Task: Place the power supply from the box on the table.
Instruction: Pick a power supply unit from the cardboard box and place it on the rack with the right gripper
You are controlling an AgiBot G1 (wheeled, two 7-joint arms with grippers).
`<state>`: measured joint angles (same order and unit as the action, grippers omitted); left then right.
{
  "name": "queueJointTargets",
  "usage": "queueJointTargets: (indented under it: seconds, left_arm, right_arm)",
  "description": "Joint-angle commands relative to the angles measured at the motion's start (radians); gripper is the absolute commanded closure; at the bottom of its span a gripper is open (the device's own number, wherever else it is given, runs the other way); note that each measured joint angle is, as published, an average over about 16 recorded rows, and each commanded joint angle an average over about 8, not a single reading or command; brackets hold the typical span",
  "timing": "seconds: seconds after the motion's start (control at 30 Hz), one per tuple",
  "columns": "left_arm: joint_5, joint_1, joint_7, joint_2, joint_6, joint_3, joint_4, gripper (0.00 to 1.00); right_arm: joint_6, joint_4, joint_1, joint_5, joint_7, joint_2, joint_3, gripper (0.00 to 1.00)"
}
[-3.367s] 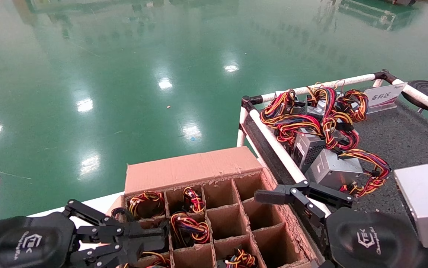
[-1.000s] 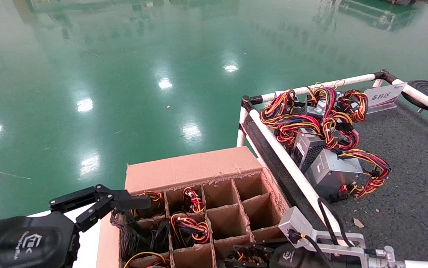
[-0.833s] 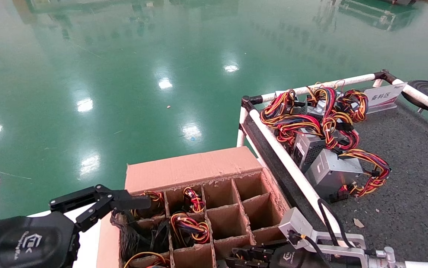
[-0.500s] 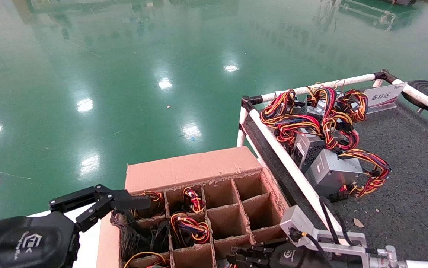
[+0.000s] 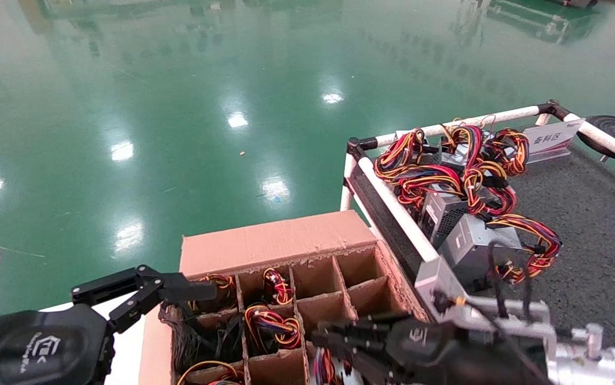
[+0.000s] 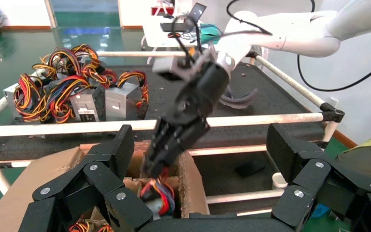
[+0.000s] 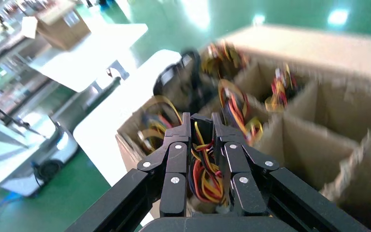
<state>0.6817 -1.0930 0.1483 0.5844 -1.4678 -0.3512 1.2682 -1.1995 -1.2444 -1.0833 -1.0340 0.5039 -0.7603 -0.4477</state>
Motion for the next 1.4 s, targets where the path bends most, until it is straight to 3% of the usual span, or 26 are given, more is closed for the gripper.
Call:
queueJointTargets:
  seconds: [0.03, 0.43, 0.77, 1.03, 1.4]
  left_arm:
    - [0.000, 0.000, 0.000, 0.000, 0.000, 0.000, 0.000, 0.00]
    - [0.000, 0.000, 0.000, 0.000, 0.000, 0.000, 0.000, 0.00]
    - [0.000, 0.000, 0.000, 0.000, 0.000, 0.000, 0.000, 0.00]
    - [0.000, 0.000, 0.000, 0.000, 0.000, 0.000, 0.000, 0.00]
    - [0.000, 0.000, 0.000, 0.000, 0.000, -0.001, 0.000, 0.00]
  right_arm:
    - [-0.004, -0.015, -0.008, 0.022, 0.016, 0.004, 0.010, 1.00]
    - [0.010, -0.084, -0.125, 0.130, 0.118, 0.031, 0.086, 1.00]
    - [0.039, -0.066, -0.301, 0.164, 0.182, 0.040, 0.137, 1.00]
    - [0.066, 0.077, -0.502, 0.127, 0.187, 0.041, 0.160, 1.00]
    - [0.043, 0.406, -0.737, 0.026, 0.048, 0.057, 0.164, 1.00]
